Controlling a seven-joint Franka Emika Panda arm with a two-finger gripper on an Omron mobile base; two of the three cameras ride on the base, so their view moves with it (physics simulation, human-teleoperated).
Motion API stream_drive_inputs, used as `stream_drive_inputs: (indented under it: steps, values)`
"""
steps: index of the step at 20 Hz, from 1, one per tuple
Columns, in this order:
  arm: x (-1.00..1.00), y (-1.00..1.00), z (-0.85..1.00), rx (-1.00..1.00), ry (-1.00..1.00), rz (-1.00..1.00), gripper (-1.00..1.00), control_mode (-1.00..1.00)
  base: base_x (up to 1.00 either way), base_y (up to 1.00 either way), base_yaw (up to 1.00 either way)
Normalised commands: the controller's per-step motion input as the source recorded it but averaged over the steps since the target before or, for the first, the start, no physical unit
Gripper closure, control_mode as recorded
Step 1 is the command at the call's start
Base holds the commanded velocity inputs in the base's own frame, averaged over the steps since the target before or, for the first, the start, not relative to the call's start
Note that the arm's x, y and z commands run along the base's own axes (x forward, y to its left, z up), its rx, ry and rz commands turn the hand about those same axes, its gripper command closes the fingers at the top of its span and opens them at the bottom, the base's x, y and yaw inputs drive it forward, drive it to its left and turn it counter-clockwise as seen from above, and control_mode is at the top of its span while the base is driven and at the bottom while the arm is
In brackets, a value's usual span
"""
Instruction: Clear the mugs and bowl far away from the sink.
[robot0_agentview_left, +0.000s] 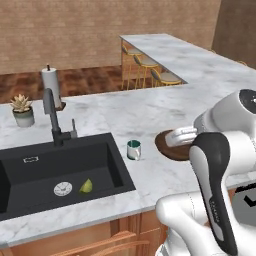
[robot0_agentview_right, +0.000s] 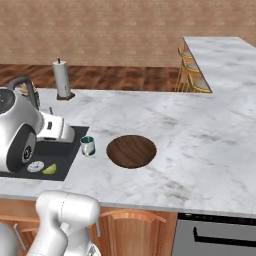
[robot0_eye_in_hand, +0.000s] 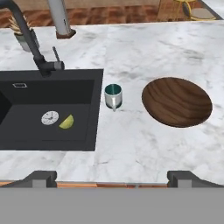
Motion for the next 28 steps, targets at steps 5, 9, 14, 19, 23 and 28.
stream_drive_inputs:
  steps: [5, 9, 14, 19, 23, 28]
  values:
    - [0.33, 0.16, -0.08, 0.0, 0.0, -0.02, -1.0, -1.0, 0.0, 0.0, 0.0]
    - [0.36, 0.12, -0.11, 0.0, 0.0, 0.0, -1.0, -1.0, 0.0, 0.0, 0.0]
    - [0.23, 0.01, -0.25, 0.0, 0.01, 0.0, -1.0, -1.0, 0.0, 0.0, 0.0]
    - [0.23, 0.0, -0.24, 0.0, 0.03, 0.0, -1.0, -1.0, 0.0, 0.0, 0.0]
    - [0.2, 0.0, -0.26, 0.0, 0.02, 0.0, -1.0, -1.0, 0.0, 0.0, 0.0]
    - [0.21, 0.01, -0.25, -0.01, 0.01, 0.0, -1.0, -1.0, 0.0, 0.0, 0.0]
